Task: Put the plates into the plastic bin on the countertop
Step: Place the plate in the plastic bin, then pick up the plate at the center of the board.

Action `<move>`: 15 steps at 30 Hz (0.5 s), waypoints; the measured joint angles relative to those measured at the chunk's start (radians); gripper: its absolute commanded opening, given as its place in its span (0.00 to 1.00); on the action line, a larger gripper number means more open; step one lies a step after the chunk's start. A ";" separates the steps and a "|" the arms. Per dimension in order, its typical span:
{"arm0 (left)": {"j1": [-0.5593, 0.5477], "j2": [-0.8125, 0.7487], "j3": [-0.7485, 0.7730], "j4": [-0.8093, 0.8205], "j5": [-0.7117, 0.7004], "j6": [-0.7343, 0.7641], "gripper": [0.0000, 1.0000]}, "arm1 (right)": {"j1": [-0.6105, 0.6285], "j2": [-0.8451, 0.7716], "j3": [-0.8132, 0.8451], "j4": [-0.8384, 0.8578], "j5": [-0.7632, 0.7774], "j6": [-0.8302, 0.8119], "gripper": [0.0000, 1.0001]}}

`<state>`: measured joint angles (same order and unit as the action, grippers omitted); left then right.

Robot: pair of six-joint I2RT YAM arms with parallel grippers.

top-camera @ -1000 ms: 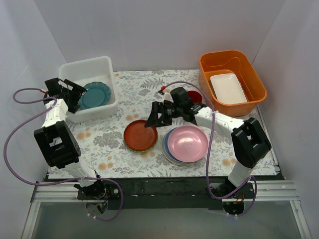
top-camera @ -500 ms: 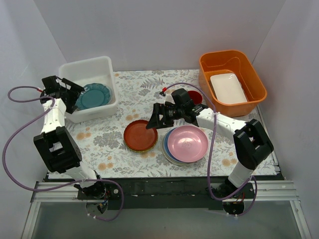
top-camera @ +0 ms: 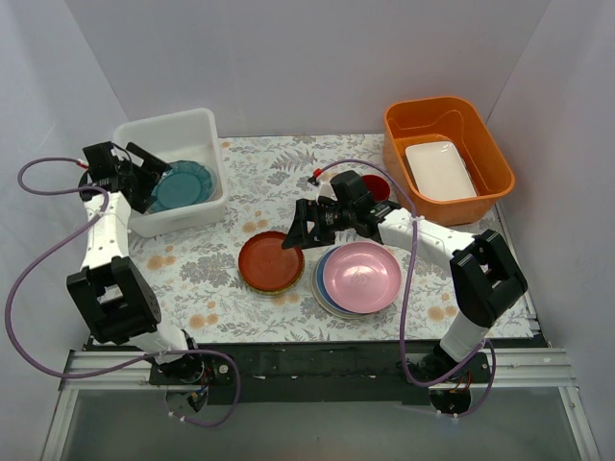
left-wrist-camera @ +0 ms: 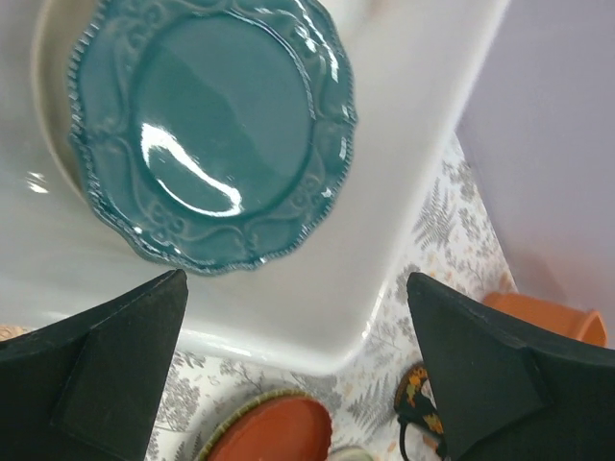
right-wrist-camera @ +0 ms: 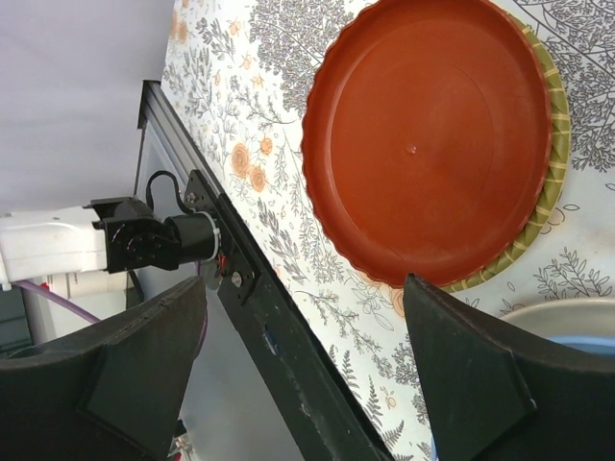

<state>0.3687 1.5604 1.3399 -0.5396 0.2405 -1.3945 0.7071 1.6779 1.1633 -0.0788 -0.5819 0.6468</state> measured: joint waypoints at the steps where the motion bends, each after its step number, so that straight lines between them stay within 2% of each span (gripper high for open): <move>1: -0.008 -0.023 -0.010 0.001 0.012 0.000 0.98 | 0.000 0.000 0.000 -0.003 0.003 0.000 0.90; 8: -0.078 -0.240 -0.116 0.004 0.082 -0.009 0.98 | 0.000 0.000 0.000 -0.055 0.032 -0.022 0.90; 15: -0.216 -0.437 -0.259 -0.002 0.106 -0.042 0.98 | 0.002 -0.002 0.000 -0.100 0.057 -0.034 0.89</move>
<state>0.1524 1.1233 1.0809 -0.5415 0.3466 -1.4361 0.7090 1.6764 1.1633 -0.1783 -0.5251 0.6125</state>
